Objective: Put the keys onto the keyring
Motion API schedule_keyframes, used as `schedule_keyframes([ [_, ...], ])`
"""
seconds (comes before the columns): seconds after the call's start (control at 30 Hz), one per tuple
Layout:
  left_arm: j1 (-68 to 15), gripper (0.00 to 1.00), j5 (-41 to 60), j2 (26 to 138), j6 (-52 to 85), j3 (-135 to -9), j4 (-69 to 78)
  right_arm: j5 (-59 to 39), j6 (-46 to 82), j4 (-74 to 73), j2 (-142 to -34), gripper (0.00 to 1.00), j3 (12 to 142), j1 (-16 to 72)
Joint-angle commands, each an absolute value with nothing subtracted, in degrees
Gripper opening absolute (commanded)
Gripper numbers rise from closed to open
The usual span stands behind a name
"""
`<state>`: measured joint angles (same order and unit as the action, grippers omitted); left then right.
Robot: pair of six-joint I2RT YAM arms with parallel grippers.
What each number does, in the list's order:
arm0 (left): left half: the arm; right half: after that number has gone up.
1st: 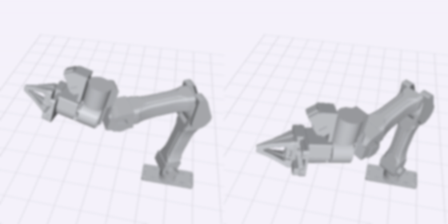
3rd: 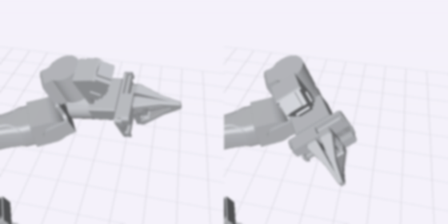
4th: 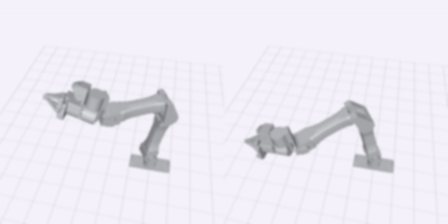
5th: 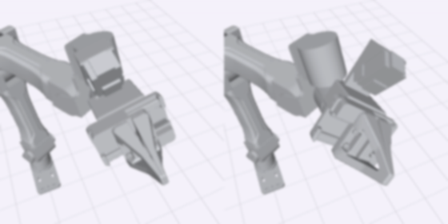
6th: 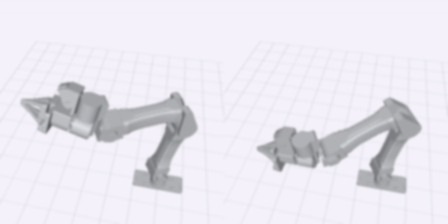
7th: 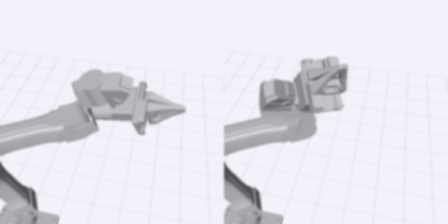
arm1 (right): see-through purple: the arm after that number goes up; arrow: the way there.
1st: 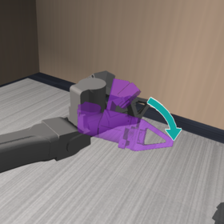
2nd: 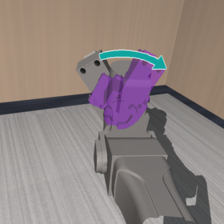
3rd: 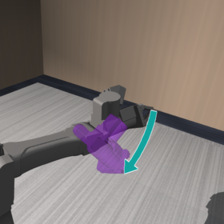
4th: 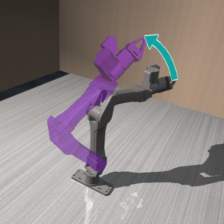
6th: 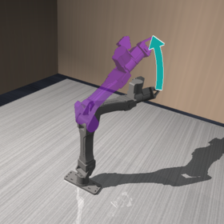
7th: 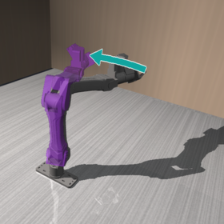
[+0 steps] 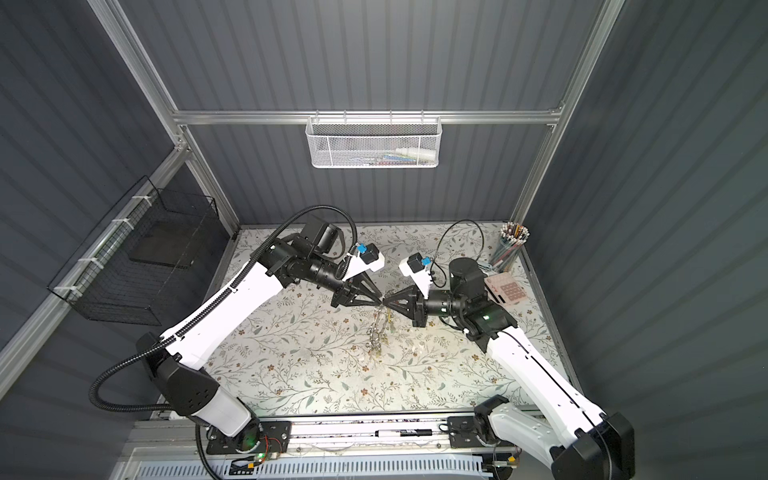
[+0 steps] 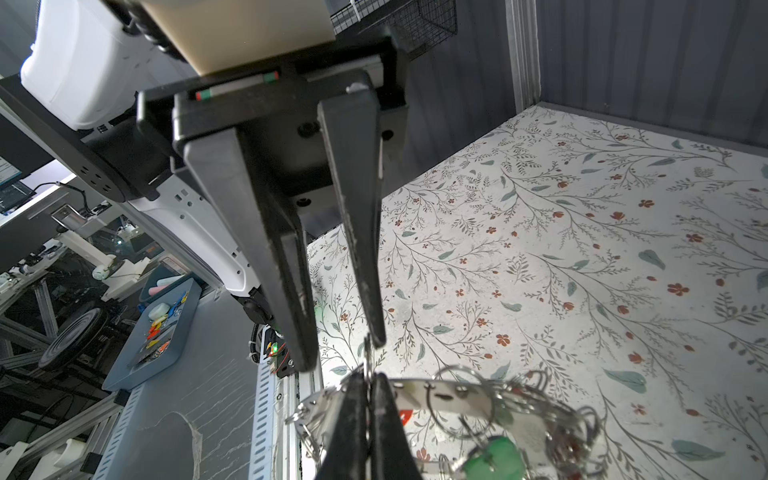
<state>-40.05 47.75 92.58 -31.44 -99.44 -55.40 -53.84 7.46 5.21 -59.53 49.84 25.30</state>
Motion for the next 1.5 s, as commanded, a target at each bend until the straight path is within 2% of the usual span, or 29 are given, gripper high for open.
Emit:
schedule_keyframes([
  [0.0,-40.03,0.23,47.55,93.56,-32.91,-101.33,-59.14,-55.3,7.1,3.52,-59.29,0.0,51.58,25.71],
  [0.33,-40.05,0.21,48.39,94.04,-33.49,-101.62,-59.76,-55.39,7.37,3.34,-59.44,0.0,51.69,26.01],
  [0.47,-40.03,0.11,48.34,94.2,-33.24,-101.78,-59.76,-55.41,7.33,3.34,-59.55,0.0,51.6,26.15],
  [0.63,-40.16,0.09,48.69,94.57,-32.96,-101.95,-59.67,-55.37,7.29,3.43,-59.52,0.0,51.68,26.27],
  [0.83,-40.44,0.0,48.43,94.58,-32.97,-101.79,-59.88,-54.93,7.14,3.58,-58.87,0.0,51.7,26.23],
  [1.0,-40.48,0.0,49.89,91.89,-30.41,-99.25,-54.26,-53.58,7.84,3.78,-58.43,0.0,51.7,26.14],
  [1.03,-40.51,0.0,51.13,90.77,-29.42,-98.1,-51.95,-53.31,8.09,3.78,-58.17,0.04,51.68,26.18],
  [1.07,-40.49,0.0,52.27,88.55,-27.66,-95.95,-48.28,-52.44,8.64,3.78,-57.65,0.13,51.6,26.04],
  [1.17,-40.47,0.0,51.64,82.39,-20.68,-89.08,-36.23,-51.25,10.44,2.64,-55.62,0.22,50.36,24.92],
  [1.27,-40.47,0.0,51.97,79.14,-16.61,-85.39,-30.5,-51.21,13.0,0.63,-53.3,0.27,48.41,23.32],
  [1.47,-40.69,0.0,51.41,71.66,0.32,-68.33,-3.31,-52.84,15.17,-0.79,-51.76,0.35,46.49,22.58],
])
